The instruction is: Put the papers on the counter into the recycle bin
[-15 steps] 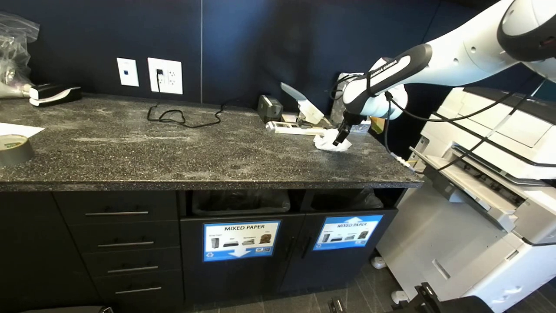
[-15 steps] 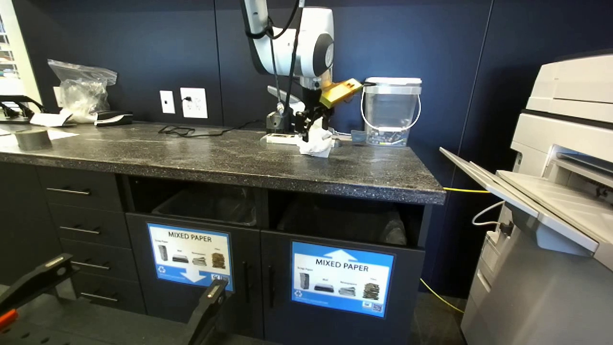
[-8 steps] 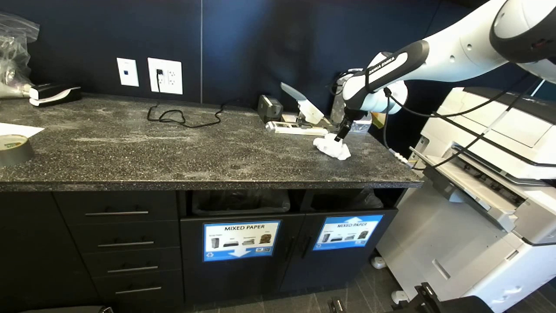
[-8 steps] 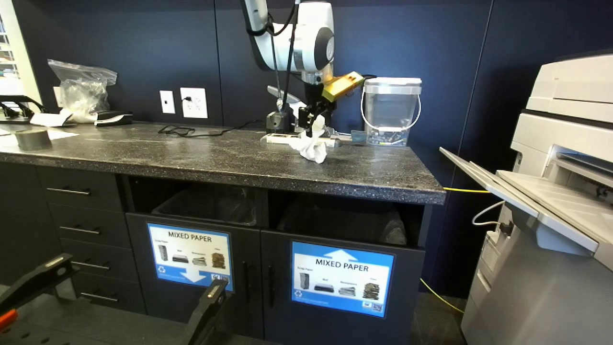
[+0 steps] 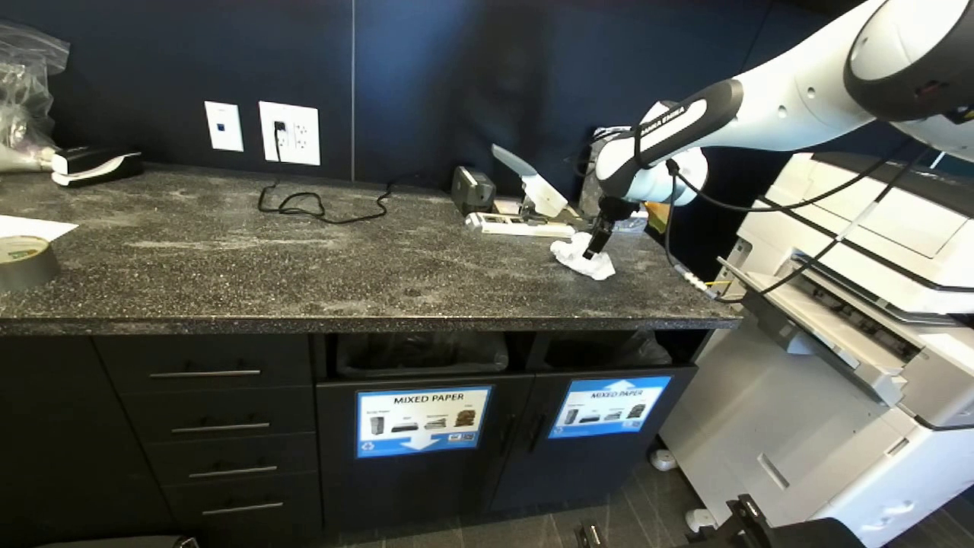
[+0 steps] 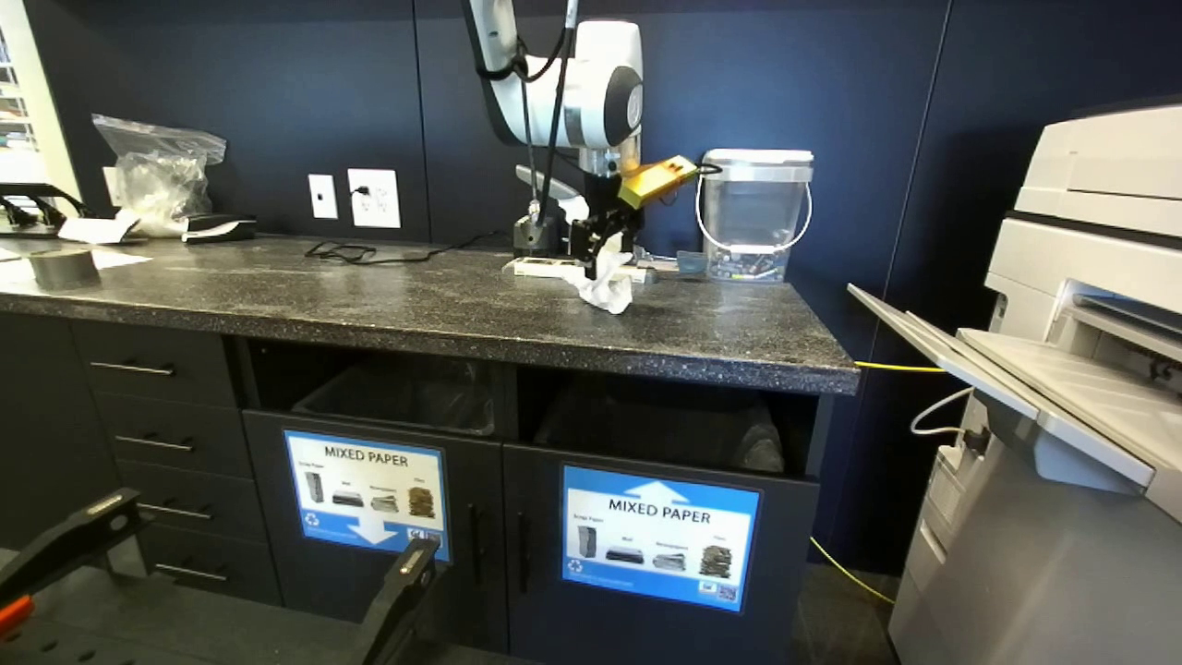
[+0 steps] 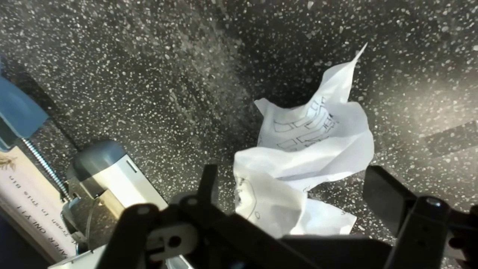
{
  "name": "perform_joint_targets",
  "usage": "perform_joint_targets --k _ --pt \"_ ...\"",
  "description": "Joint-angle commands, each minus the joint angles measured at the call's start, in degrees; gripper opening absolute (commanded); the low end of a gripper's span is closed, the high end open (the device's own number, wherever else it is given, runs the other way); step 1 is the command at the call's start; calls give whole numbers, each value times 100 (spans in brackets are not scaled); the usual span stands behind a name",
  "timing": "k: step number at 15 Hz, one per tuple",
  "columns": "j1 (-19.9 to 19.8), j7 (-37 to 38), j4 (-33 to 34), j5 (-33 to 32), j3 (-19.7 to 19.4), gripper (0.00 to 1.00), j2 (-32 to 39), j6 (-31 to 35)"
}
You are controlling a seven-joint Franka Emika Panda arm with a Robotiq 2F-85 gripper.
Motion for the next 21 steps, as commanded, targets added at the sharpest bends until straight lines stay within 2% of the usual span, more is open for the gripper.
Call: perform_joint_targets --k 1,7,8,9,10,15,18,21 --pt "76 -240 375 272 -31 100 294 2" --pt "136 -291 719 378 -54 100 668 -115" --pt "89 -335 793 402 -29 75 702 -169" --pt "108 -325 830 391 -38 74 746 -182" --pt "161 -280 835 362 -70 68 772 -154" --pt "111 -328 958 382 -62 27 793 -293" --pt "144 -305 942 338 -136 9 724 -523" --pt "192 -316 877 279 -252 4 629 -909"
